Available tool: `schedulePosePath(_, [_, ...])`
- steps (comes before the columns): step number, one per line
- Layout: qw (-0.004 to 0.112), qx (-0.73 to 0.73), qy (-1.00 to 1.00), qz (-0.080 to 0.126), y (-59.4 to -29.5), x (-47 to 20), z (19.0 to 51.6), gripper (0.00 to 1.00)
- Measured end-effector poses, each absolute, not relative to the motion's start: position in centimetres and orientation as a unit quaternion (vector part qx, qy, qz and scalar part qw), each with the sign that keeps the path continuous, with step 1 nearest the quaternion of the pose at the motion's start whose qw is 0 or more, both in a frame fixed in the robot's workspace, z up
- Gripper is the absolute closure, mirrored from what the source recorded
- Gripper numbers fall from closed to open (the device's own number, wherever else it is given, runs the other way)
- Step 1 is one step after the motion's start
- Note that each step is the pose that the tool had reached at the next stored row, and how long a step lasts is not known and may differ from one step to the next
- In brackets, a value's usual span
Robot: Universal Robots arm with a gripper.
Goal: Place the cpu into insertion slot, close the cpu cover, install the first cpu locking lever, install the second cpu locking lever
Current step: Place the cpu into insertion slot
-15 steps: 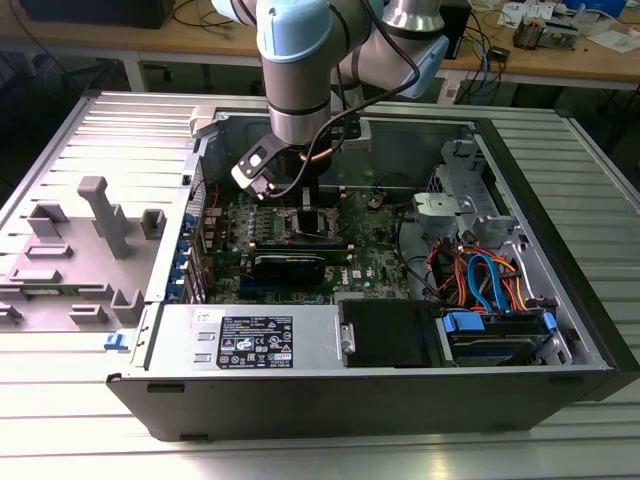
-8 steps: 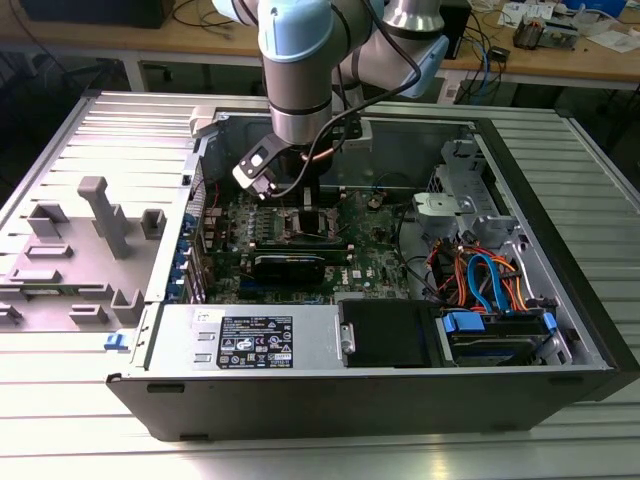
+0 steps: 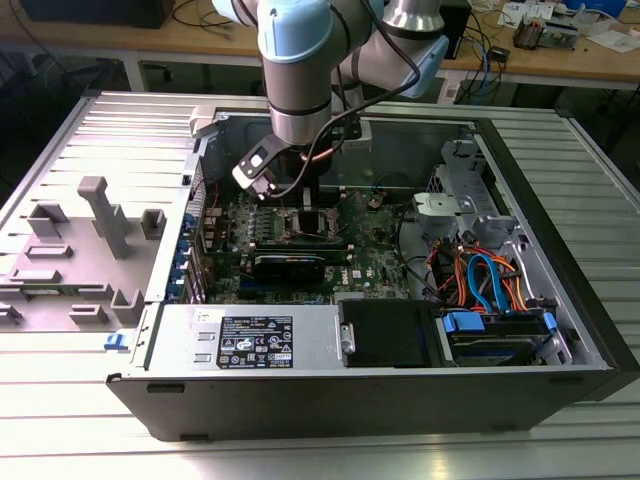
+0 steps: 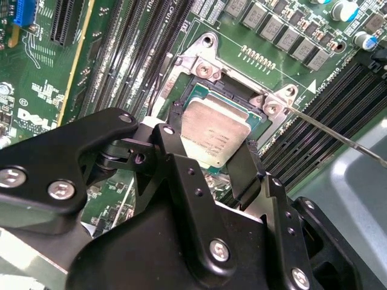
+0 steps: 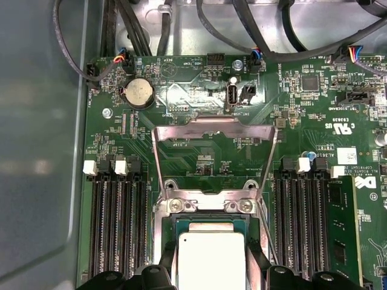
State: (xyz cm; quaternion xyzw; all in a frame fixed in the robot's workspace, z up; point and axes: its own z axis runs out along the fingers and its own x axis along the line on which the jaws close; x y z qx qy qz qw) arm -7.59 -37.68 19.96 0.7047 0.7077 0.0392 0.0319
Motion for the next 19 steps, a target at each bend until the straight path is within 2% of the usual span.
schedulePosePath(19, [0.031,0.705,0.708,0.04,-37.68,-7.49,19.84,0.46])
